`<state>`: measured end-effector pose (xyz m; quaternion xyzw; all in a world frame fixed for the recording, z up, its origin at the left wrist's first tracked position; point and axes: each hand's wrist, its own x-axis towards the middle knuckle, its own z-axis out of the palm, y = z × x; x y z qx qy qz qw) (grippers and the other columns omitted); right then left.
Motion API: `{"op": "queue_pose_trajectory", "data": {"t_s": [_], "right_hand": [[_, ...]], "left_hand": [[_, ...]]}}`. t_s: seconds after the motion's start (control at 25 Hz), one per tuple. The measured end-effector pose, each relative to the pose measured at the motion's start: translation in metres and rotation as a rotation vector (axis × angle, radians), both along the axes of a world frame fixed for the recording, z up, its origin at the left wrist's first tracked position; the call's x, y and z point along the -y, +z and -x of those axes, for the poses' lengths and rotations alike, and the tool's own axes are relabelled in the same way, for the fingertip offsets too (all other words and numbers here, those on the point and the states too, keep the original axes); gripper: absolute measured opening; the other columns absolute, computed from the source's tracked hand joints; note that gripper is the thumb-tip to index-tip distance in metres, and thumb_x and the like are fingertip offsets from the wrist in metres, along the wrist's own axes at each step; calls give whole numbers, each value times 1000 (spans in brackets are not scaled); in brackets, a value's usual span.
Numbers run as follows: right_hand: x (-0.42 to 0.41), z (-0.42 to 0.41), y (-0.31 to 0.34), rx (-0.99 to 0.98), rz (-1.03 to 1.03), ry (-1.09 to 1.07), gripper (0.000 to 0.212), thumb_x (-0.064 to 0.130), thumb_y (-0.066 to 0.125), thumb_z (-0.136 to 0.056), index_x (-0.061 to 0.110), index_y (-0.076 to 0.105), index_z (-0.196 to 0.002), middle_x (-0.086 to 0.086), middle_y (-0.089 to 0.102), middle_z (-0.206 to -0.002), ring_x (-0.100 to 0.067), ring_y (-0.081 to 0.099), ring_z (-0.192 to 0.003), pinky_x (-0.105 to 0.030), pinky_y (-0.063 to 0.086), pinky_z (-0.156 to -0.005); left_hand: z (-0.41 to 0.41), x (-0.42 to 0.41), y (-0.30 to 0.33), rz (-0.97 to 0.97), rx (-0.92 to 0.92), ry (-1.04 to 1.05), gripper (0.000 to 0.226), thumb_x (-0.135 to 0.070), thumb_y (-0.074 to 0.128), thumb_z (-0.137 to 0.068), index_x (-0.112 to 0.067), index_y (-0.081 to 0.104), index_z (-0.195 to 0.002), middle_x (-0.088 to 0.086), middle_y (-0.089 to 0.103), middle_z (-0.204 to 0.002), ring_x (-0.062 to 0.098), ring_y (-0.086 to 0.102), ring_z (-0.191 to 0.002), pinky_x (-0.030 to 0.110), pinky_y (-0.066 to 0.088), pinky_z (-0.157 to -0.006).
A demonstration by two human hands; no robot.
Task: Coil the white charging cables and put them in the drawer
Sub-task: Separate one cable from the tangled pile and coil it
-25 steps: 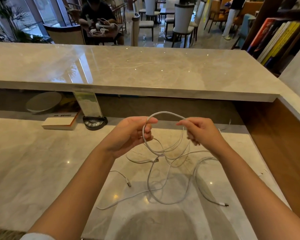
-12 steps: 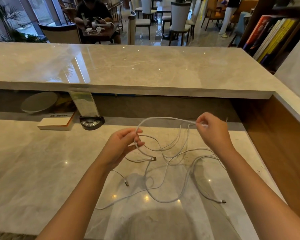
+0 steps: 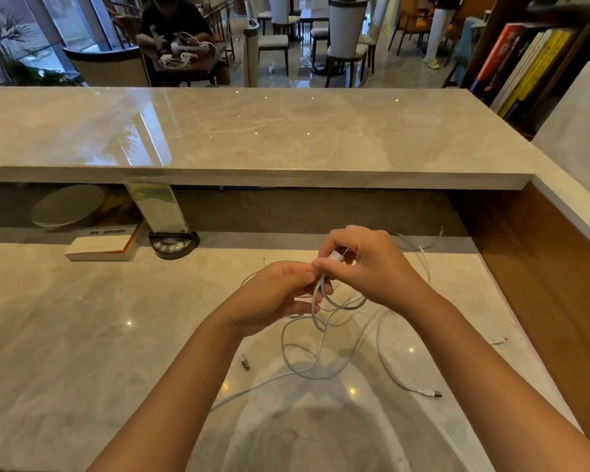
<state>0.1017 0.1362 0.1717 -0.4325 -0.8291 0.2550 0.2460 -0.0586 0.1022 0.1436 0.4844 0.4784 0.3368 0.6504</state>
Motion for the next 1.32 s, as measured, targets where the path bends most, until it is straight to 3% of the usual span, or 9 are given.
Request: {"op": "queue_pose_trajectory", "data": {"t_s": [0.2, 0.4, 0.52, 0.6, 0.72, 0.84, 1.0, 1.16, 1.32], "right_hand": [[-3, 6, -7, -54, 54, -1, 14, 27, 66, -84, 14, 65, -77, 0, 65, -72, -12, 59, -65, -25, 49, -60], [-7, 7, -22, -282, 207, -176, 20, 24, 68, -82, 10, 63, -69, -2, 54, -59, -11, 46, -50, -25, 40, -49], [-7, 5, -28, -566, 330, -325, 24, 19, 66, -84, 5, 58, -67, -1, 44, -51, -8, 40, -38, -21, 34, -40], [-8, -2, -28, -645, 431, -307, 22, 17, 64, -86, 2, 59, -70, -1, 43, -51, -7, 39, -37, -20, 33, -39], [-7, -13, -25, -531, 592, -122, 12, 15, 63, -85, 7, 67, -78, -4, 54, -62, -10, 50, -52, -21, 44, -49], [-3, -21, -20, -414, 525, -24, 8, 13, 68, -81, 18, 70, -87, -6, 58, -75, -13, 58, -59, -23, 52, -58], [1, -23, -16, -326, 394, -69, 14, 14, 60, -89, 17, 68, -99, -6, 63, -72, -15, 62, -49, -24, 54, -52], [-1, -19, -19, -447, 596, -160, 12, 15, 59, -89, 12, 65, -100, -12, 62, -72, -13, 53, -42, -23, 47, -42], [2, -19, -21, -376, 697, -151, 23, 21, 54, -92, 6, 72, -88, -10, 70, -76, -15, 64, -53, -24, 55, -54]], "left_hand": [[-3, -1, 2, -146, -324, -39, 15, -14, 58, -88, -25, 68, -87, 1, 69, -82, 14, 61, -74, 31, 54, -79], [-16, 5, -11, -185, -323, 192, 11, -6, 56, -87, -11, 65, -90, 6, 71, -79, 8, 70, -70, 25, 56, -74], [-23, 12, -16, -128, -178, 270, 10, -5, 53, -89, -6, 62, -87, 11, 69, -74, 13, 70, -69, 29, 56, -74], [-22, 15, -18, -180, -145, 344, 14, -8, 52, -91, -10, 65, -86, 8, 65, -68, 12, 66, -63, 27, 55, -69], [-12, 15, -17, -265, -205, 394, 23, -14, 52, -92, -24, 71, -85, 1, 63, -63, 10, 61, -61, 24, 55, -66], [-6, 13, -13, -198, -229, 335, 23, -17, 53, -92, -27, 71, -85, -4, 62, -58, 11, 62, -59, 26, 56, -65], [-4, 13, -7, -211, -280, 228, 22, -14, 53, -92, -28, 70, -86, 0, 64, -61, 6, 61, -56, 16, 52, -59], [-8, 15, -2, -343, -311, 226, 24, -14, 56, -90, -32, 69, -85, -4, 67, -59, 4, 61, -58, 15, 50, -58], [-11, 13, -6, -331, -278, 364, 19, -11, 56, -90, -21, 71, -84, 0, 66, -62, 6, 64, -53, 15, 49, -51]]}}
